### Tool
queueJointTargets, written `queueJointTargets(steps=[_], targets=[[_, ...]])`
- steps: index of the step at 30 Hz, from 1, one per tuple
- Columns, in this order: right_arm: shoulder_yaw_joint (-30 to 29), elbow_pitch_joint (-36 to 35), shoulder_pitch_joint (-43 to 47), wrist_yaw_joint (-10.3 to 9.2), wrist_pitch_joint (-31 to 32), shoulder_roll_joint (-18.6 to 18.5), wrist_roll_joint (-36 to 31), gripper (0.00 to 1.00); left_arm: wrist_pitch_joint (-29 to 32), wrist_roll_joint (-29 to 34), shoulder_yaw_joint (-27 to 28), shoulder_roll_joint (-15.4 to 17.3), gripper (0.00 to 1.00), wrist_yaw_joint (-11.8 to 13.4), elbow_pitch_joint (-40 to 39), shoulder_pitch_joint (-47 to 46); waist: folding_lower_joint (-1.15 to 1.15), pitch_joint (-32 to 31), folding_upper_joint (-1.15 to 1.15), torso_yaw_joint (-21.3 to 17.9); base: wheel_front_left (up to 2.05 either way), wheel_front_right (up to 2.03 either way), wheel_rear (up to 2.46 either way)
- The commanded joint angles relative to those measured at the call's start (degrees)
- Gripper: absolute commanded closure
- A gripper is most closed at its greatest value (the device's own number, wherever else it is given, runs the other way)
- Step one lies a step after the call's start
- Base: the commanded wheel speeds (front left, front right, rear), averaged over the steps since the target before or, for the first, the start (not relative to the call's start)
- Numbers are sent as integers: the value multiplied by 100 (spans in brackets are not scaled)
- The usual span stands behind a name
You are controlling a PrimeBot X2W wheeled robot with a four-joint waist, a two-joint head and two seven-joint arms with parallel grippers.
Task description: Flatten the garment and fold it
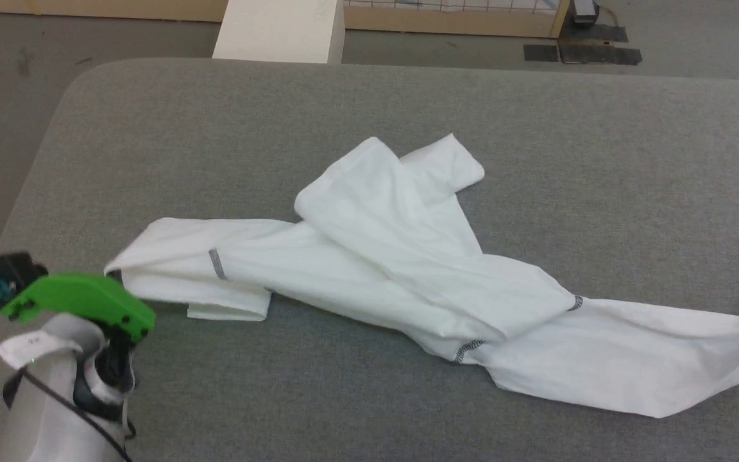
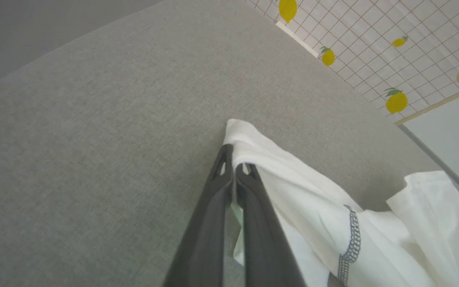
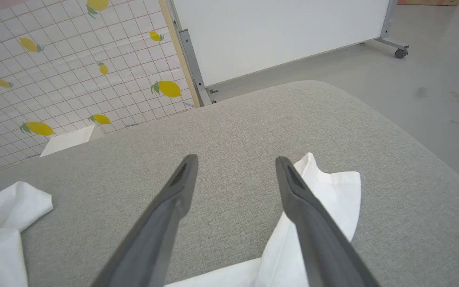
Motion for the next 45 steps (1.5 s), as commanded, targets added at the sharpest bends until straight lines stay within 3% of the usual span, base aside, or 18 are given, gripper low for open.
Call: queueJointTargets(steps=[1,2,3,4,6,8,10,15,17,19,20,23,24,32,33,34,35,45], targets=[[70,39,56,-8,-34,10,-36,0,105,-146,76,-51,100,102,-48,348,0,-19,0,32,0,0,0],[101,57,55,-8,-34,10,-30,0,203,-216,82,-93,95,133,-76,511,0,-19,0,43,0,0,0],[146,73,56,-8,-31,10,-34,0,262,-297,96,-154,59,139,-152,655,0,-14,0,58,0,0,0],[181,78,55,-8,-31,10,-47,0,258,-387,139,-218,0,115,-241,729,0,-8,0,74,0,0,0],[282,77,43,-8,-24,10,-75,0,198,-536,214,-328,0,30,-455,819,0,3,0,115,0,0,0],[439,58,1,-8,-17,10,-93,0,-99,-743,400,-469,0,-223,-786,792,0,8,0,149,0,0,0],[667,43,-54,-8,8,10,-115,0,-549,-597,457,-410,0,-447,-1039,793,0,3,0,168,0,0,0],[1588,121,-152,-8,307,-3,-91,0,-2041,408,370,-196,0,-691,-1365,963,0,-47,0,188,0,0,0],[2103,187,-199,-8,556,-114,-20,0,-2322,808,224,-179,0,-760,-1432,1082,0,-41,0,195,0,0,0],[2621,258,-270,-8,854,-254,120,0,-2439,1196,97,-213,0,-783,-1494,1190,0,-18,0,218,0,0,0],[3574,406,-487,-8,1608,-697,207,0,-2490,1788,19,-421,0,-814,-1696,1308,0,82,0,299,0,0,0],[4145,523,-707,-8,2163,-1009,248,0,-2493,2028,77,-649,0,-920,-1807,1382,0,165,0,361,0,0,0],[4599,678,-920,-8,2736,-1236,406,0,-2494,2188,171,-853,0,-1034,-1822,1433,0,232,0,426,0,0,0],[5176,921,-1145,-8,3268,-1523,781,0,-2495,2450,402,-1147,0,-1329,-1757,1407,0,343,0,547,0,0,0],[5172,937,-1151,-8,3271,-1520,807,58,-2495,2467,426,-1167,0,-1358,-1741,1404,0,345,0,550,0,0,0],[5176,935,-1162,-8,3242,-1520,826,95,-2495,2494,455,-1190,0,-1392,-1729,1397,0,347,0,551,0,0,0],[5173,921,-1176,-8,3192,-1523,844,100,-2495,2516,482,-1212,0,-1424,-1719,1389,0,349,0,550,0,0,0],[4046,1098,-1693,-8,2683,-1404,572,100,-2495,2613,586,-1331,0,-1591,-1719,1308,0,465,0,461,0,0,0]])
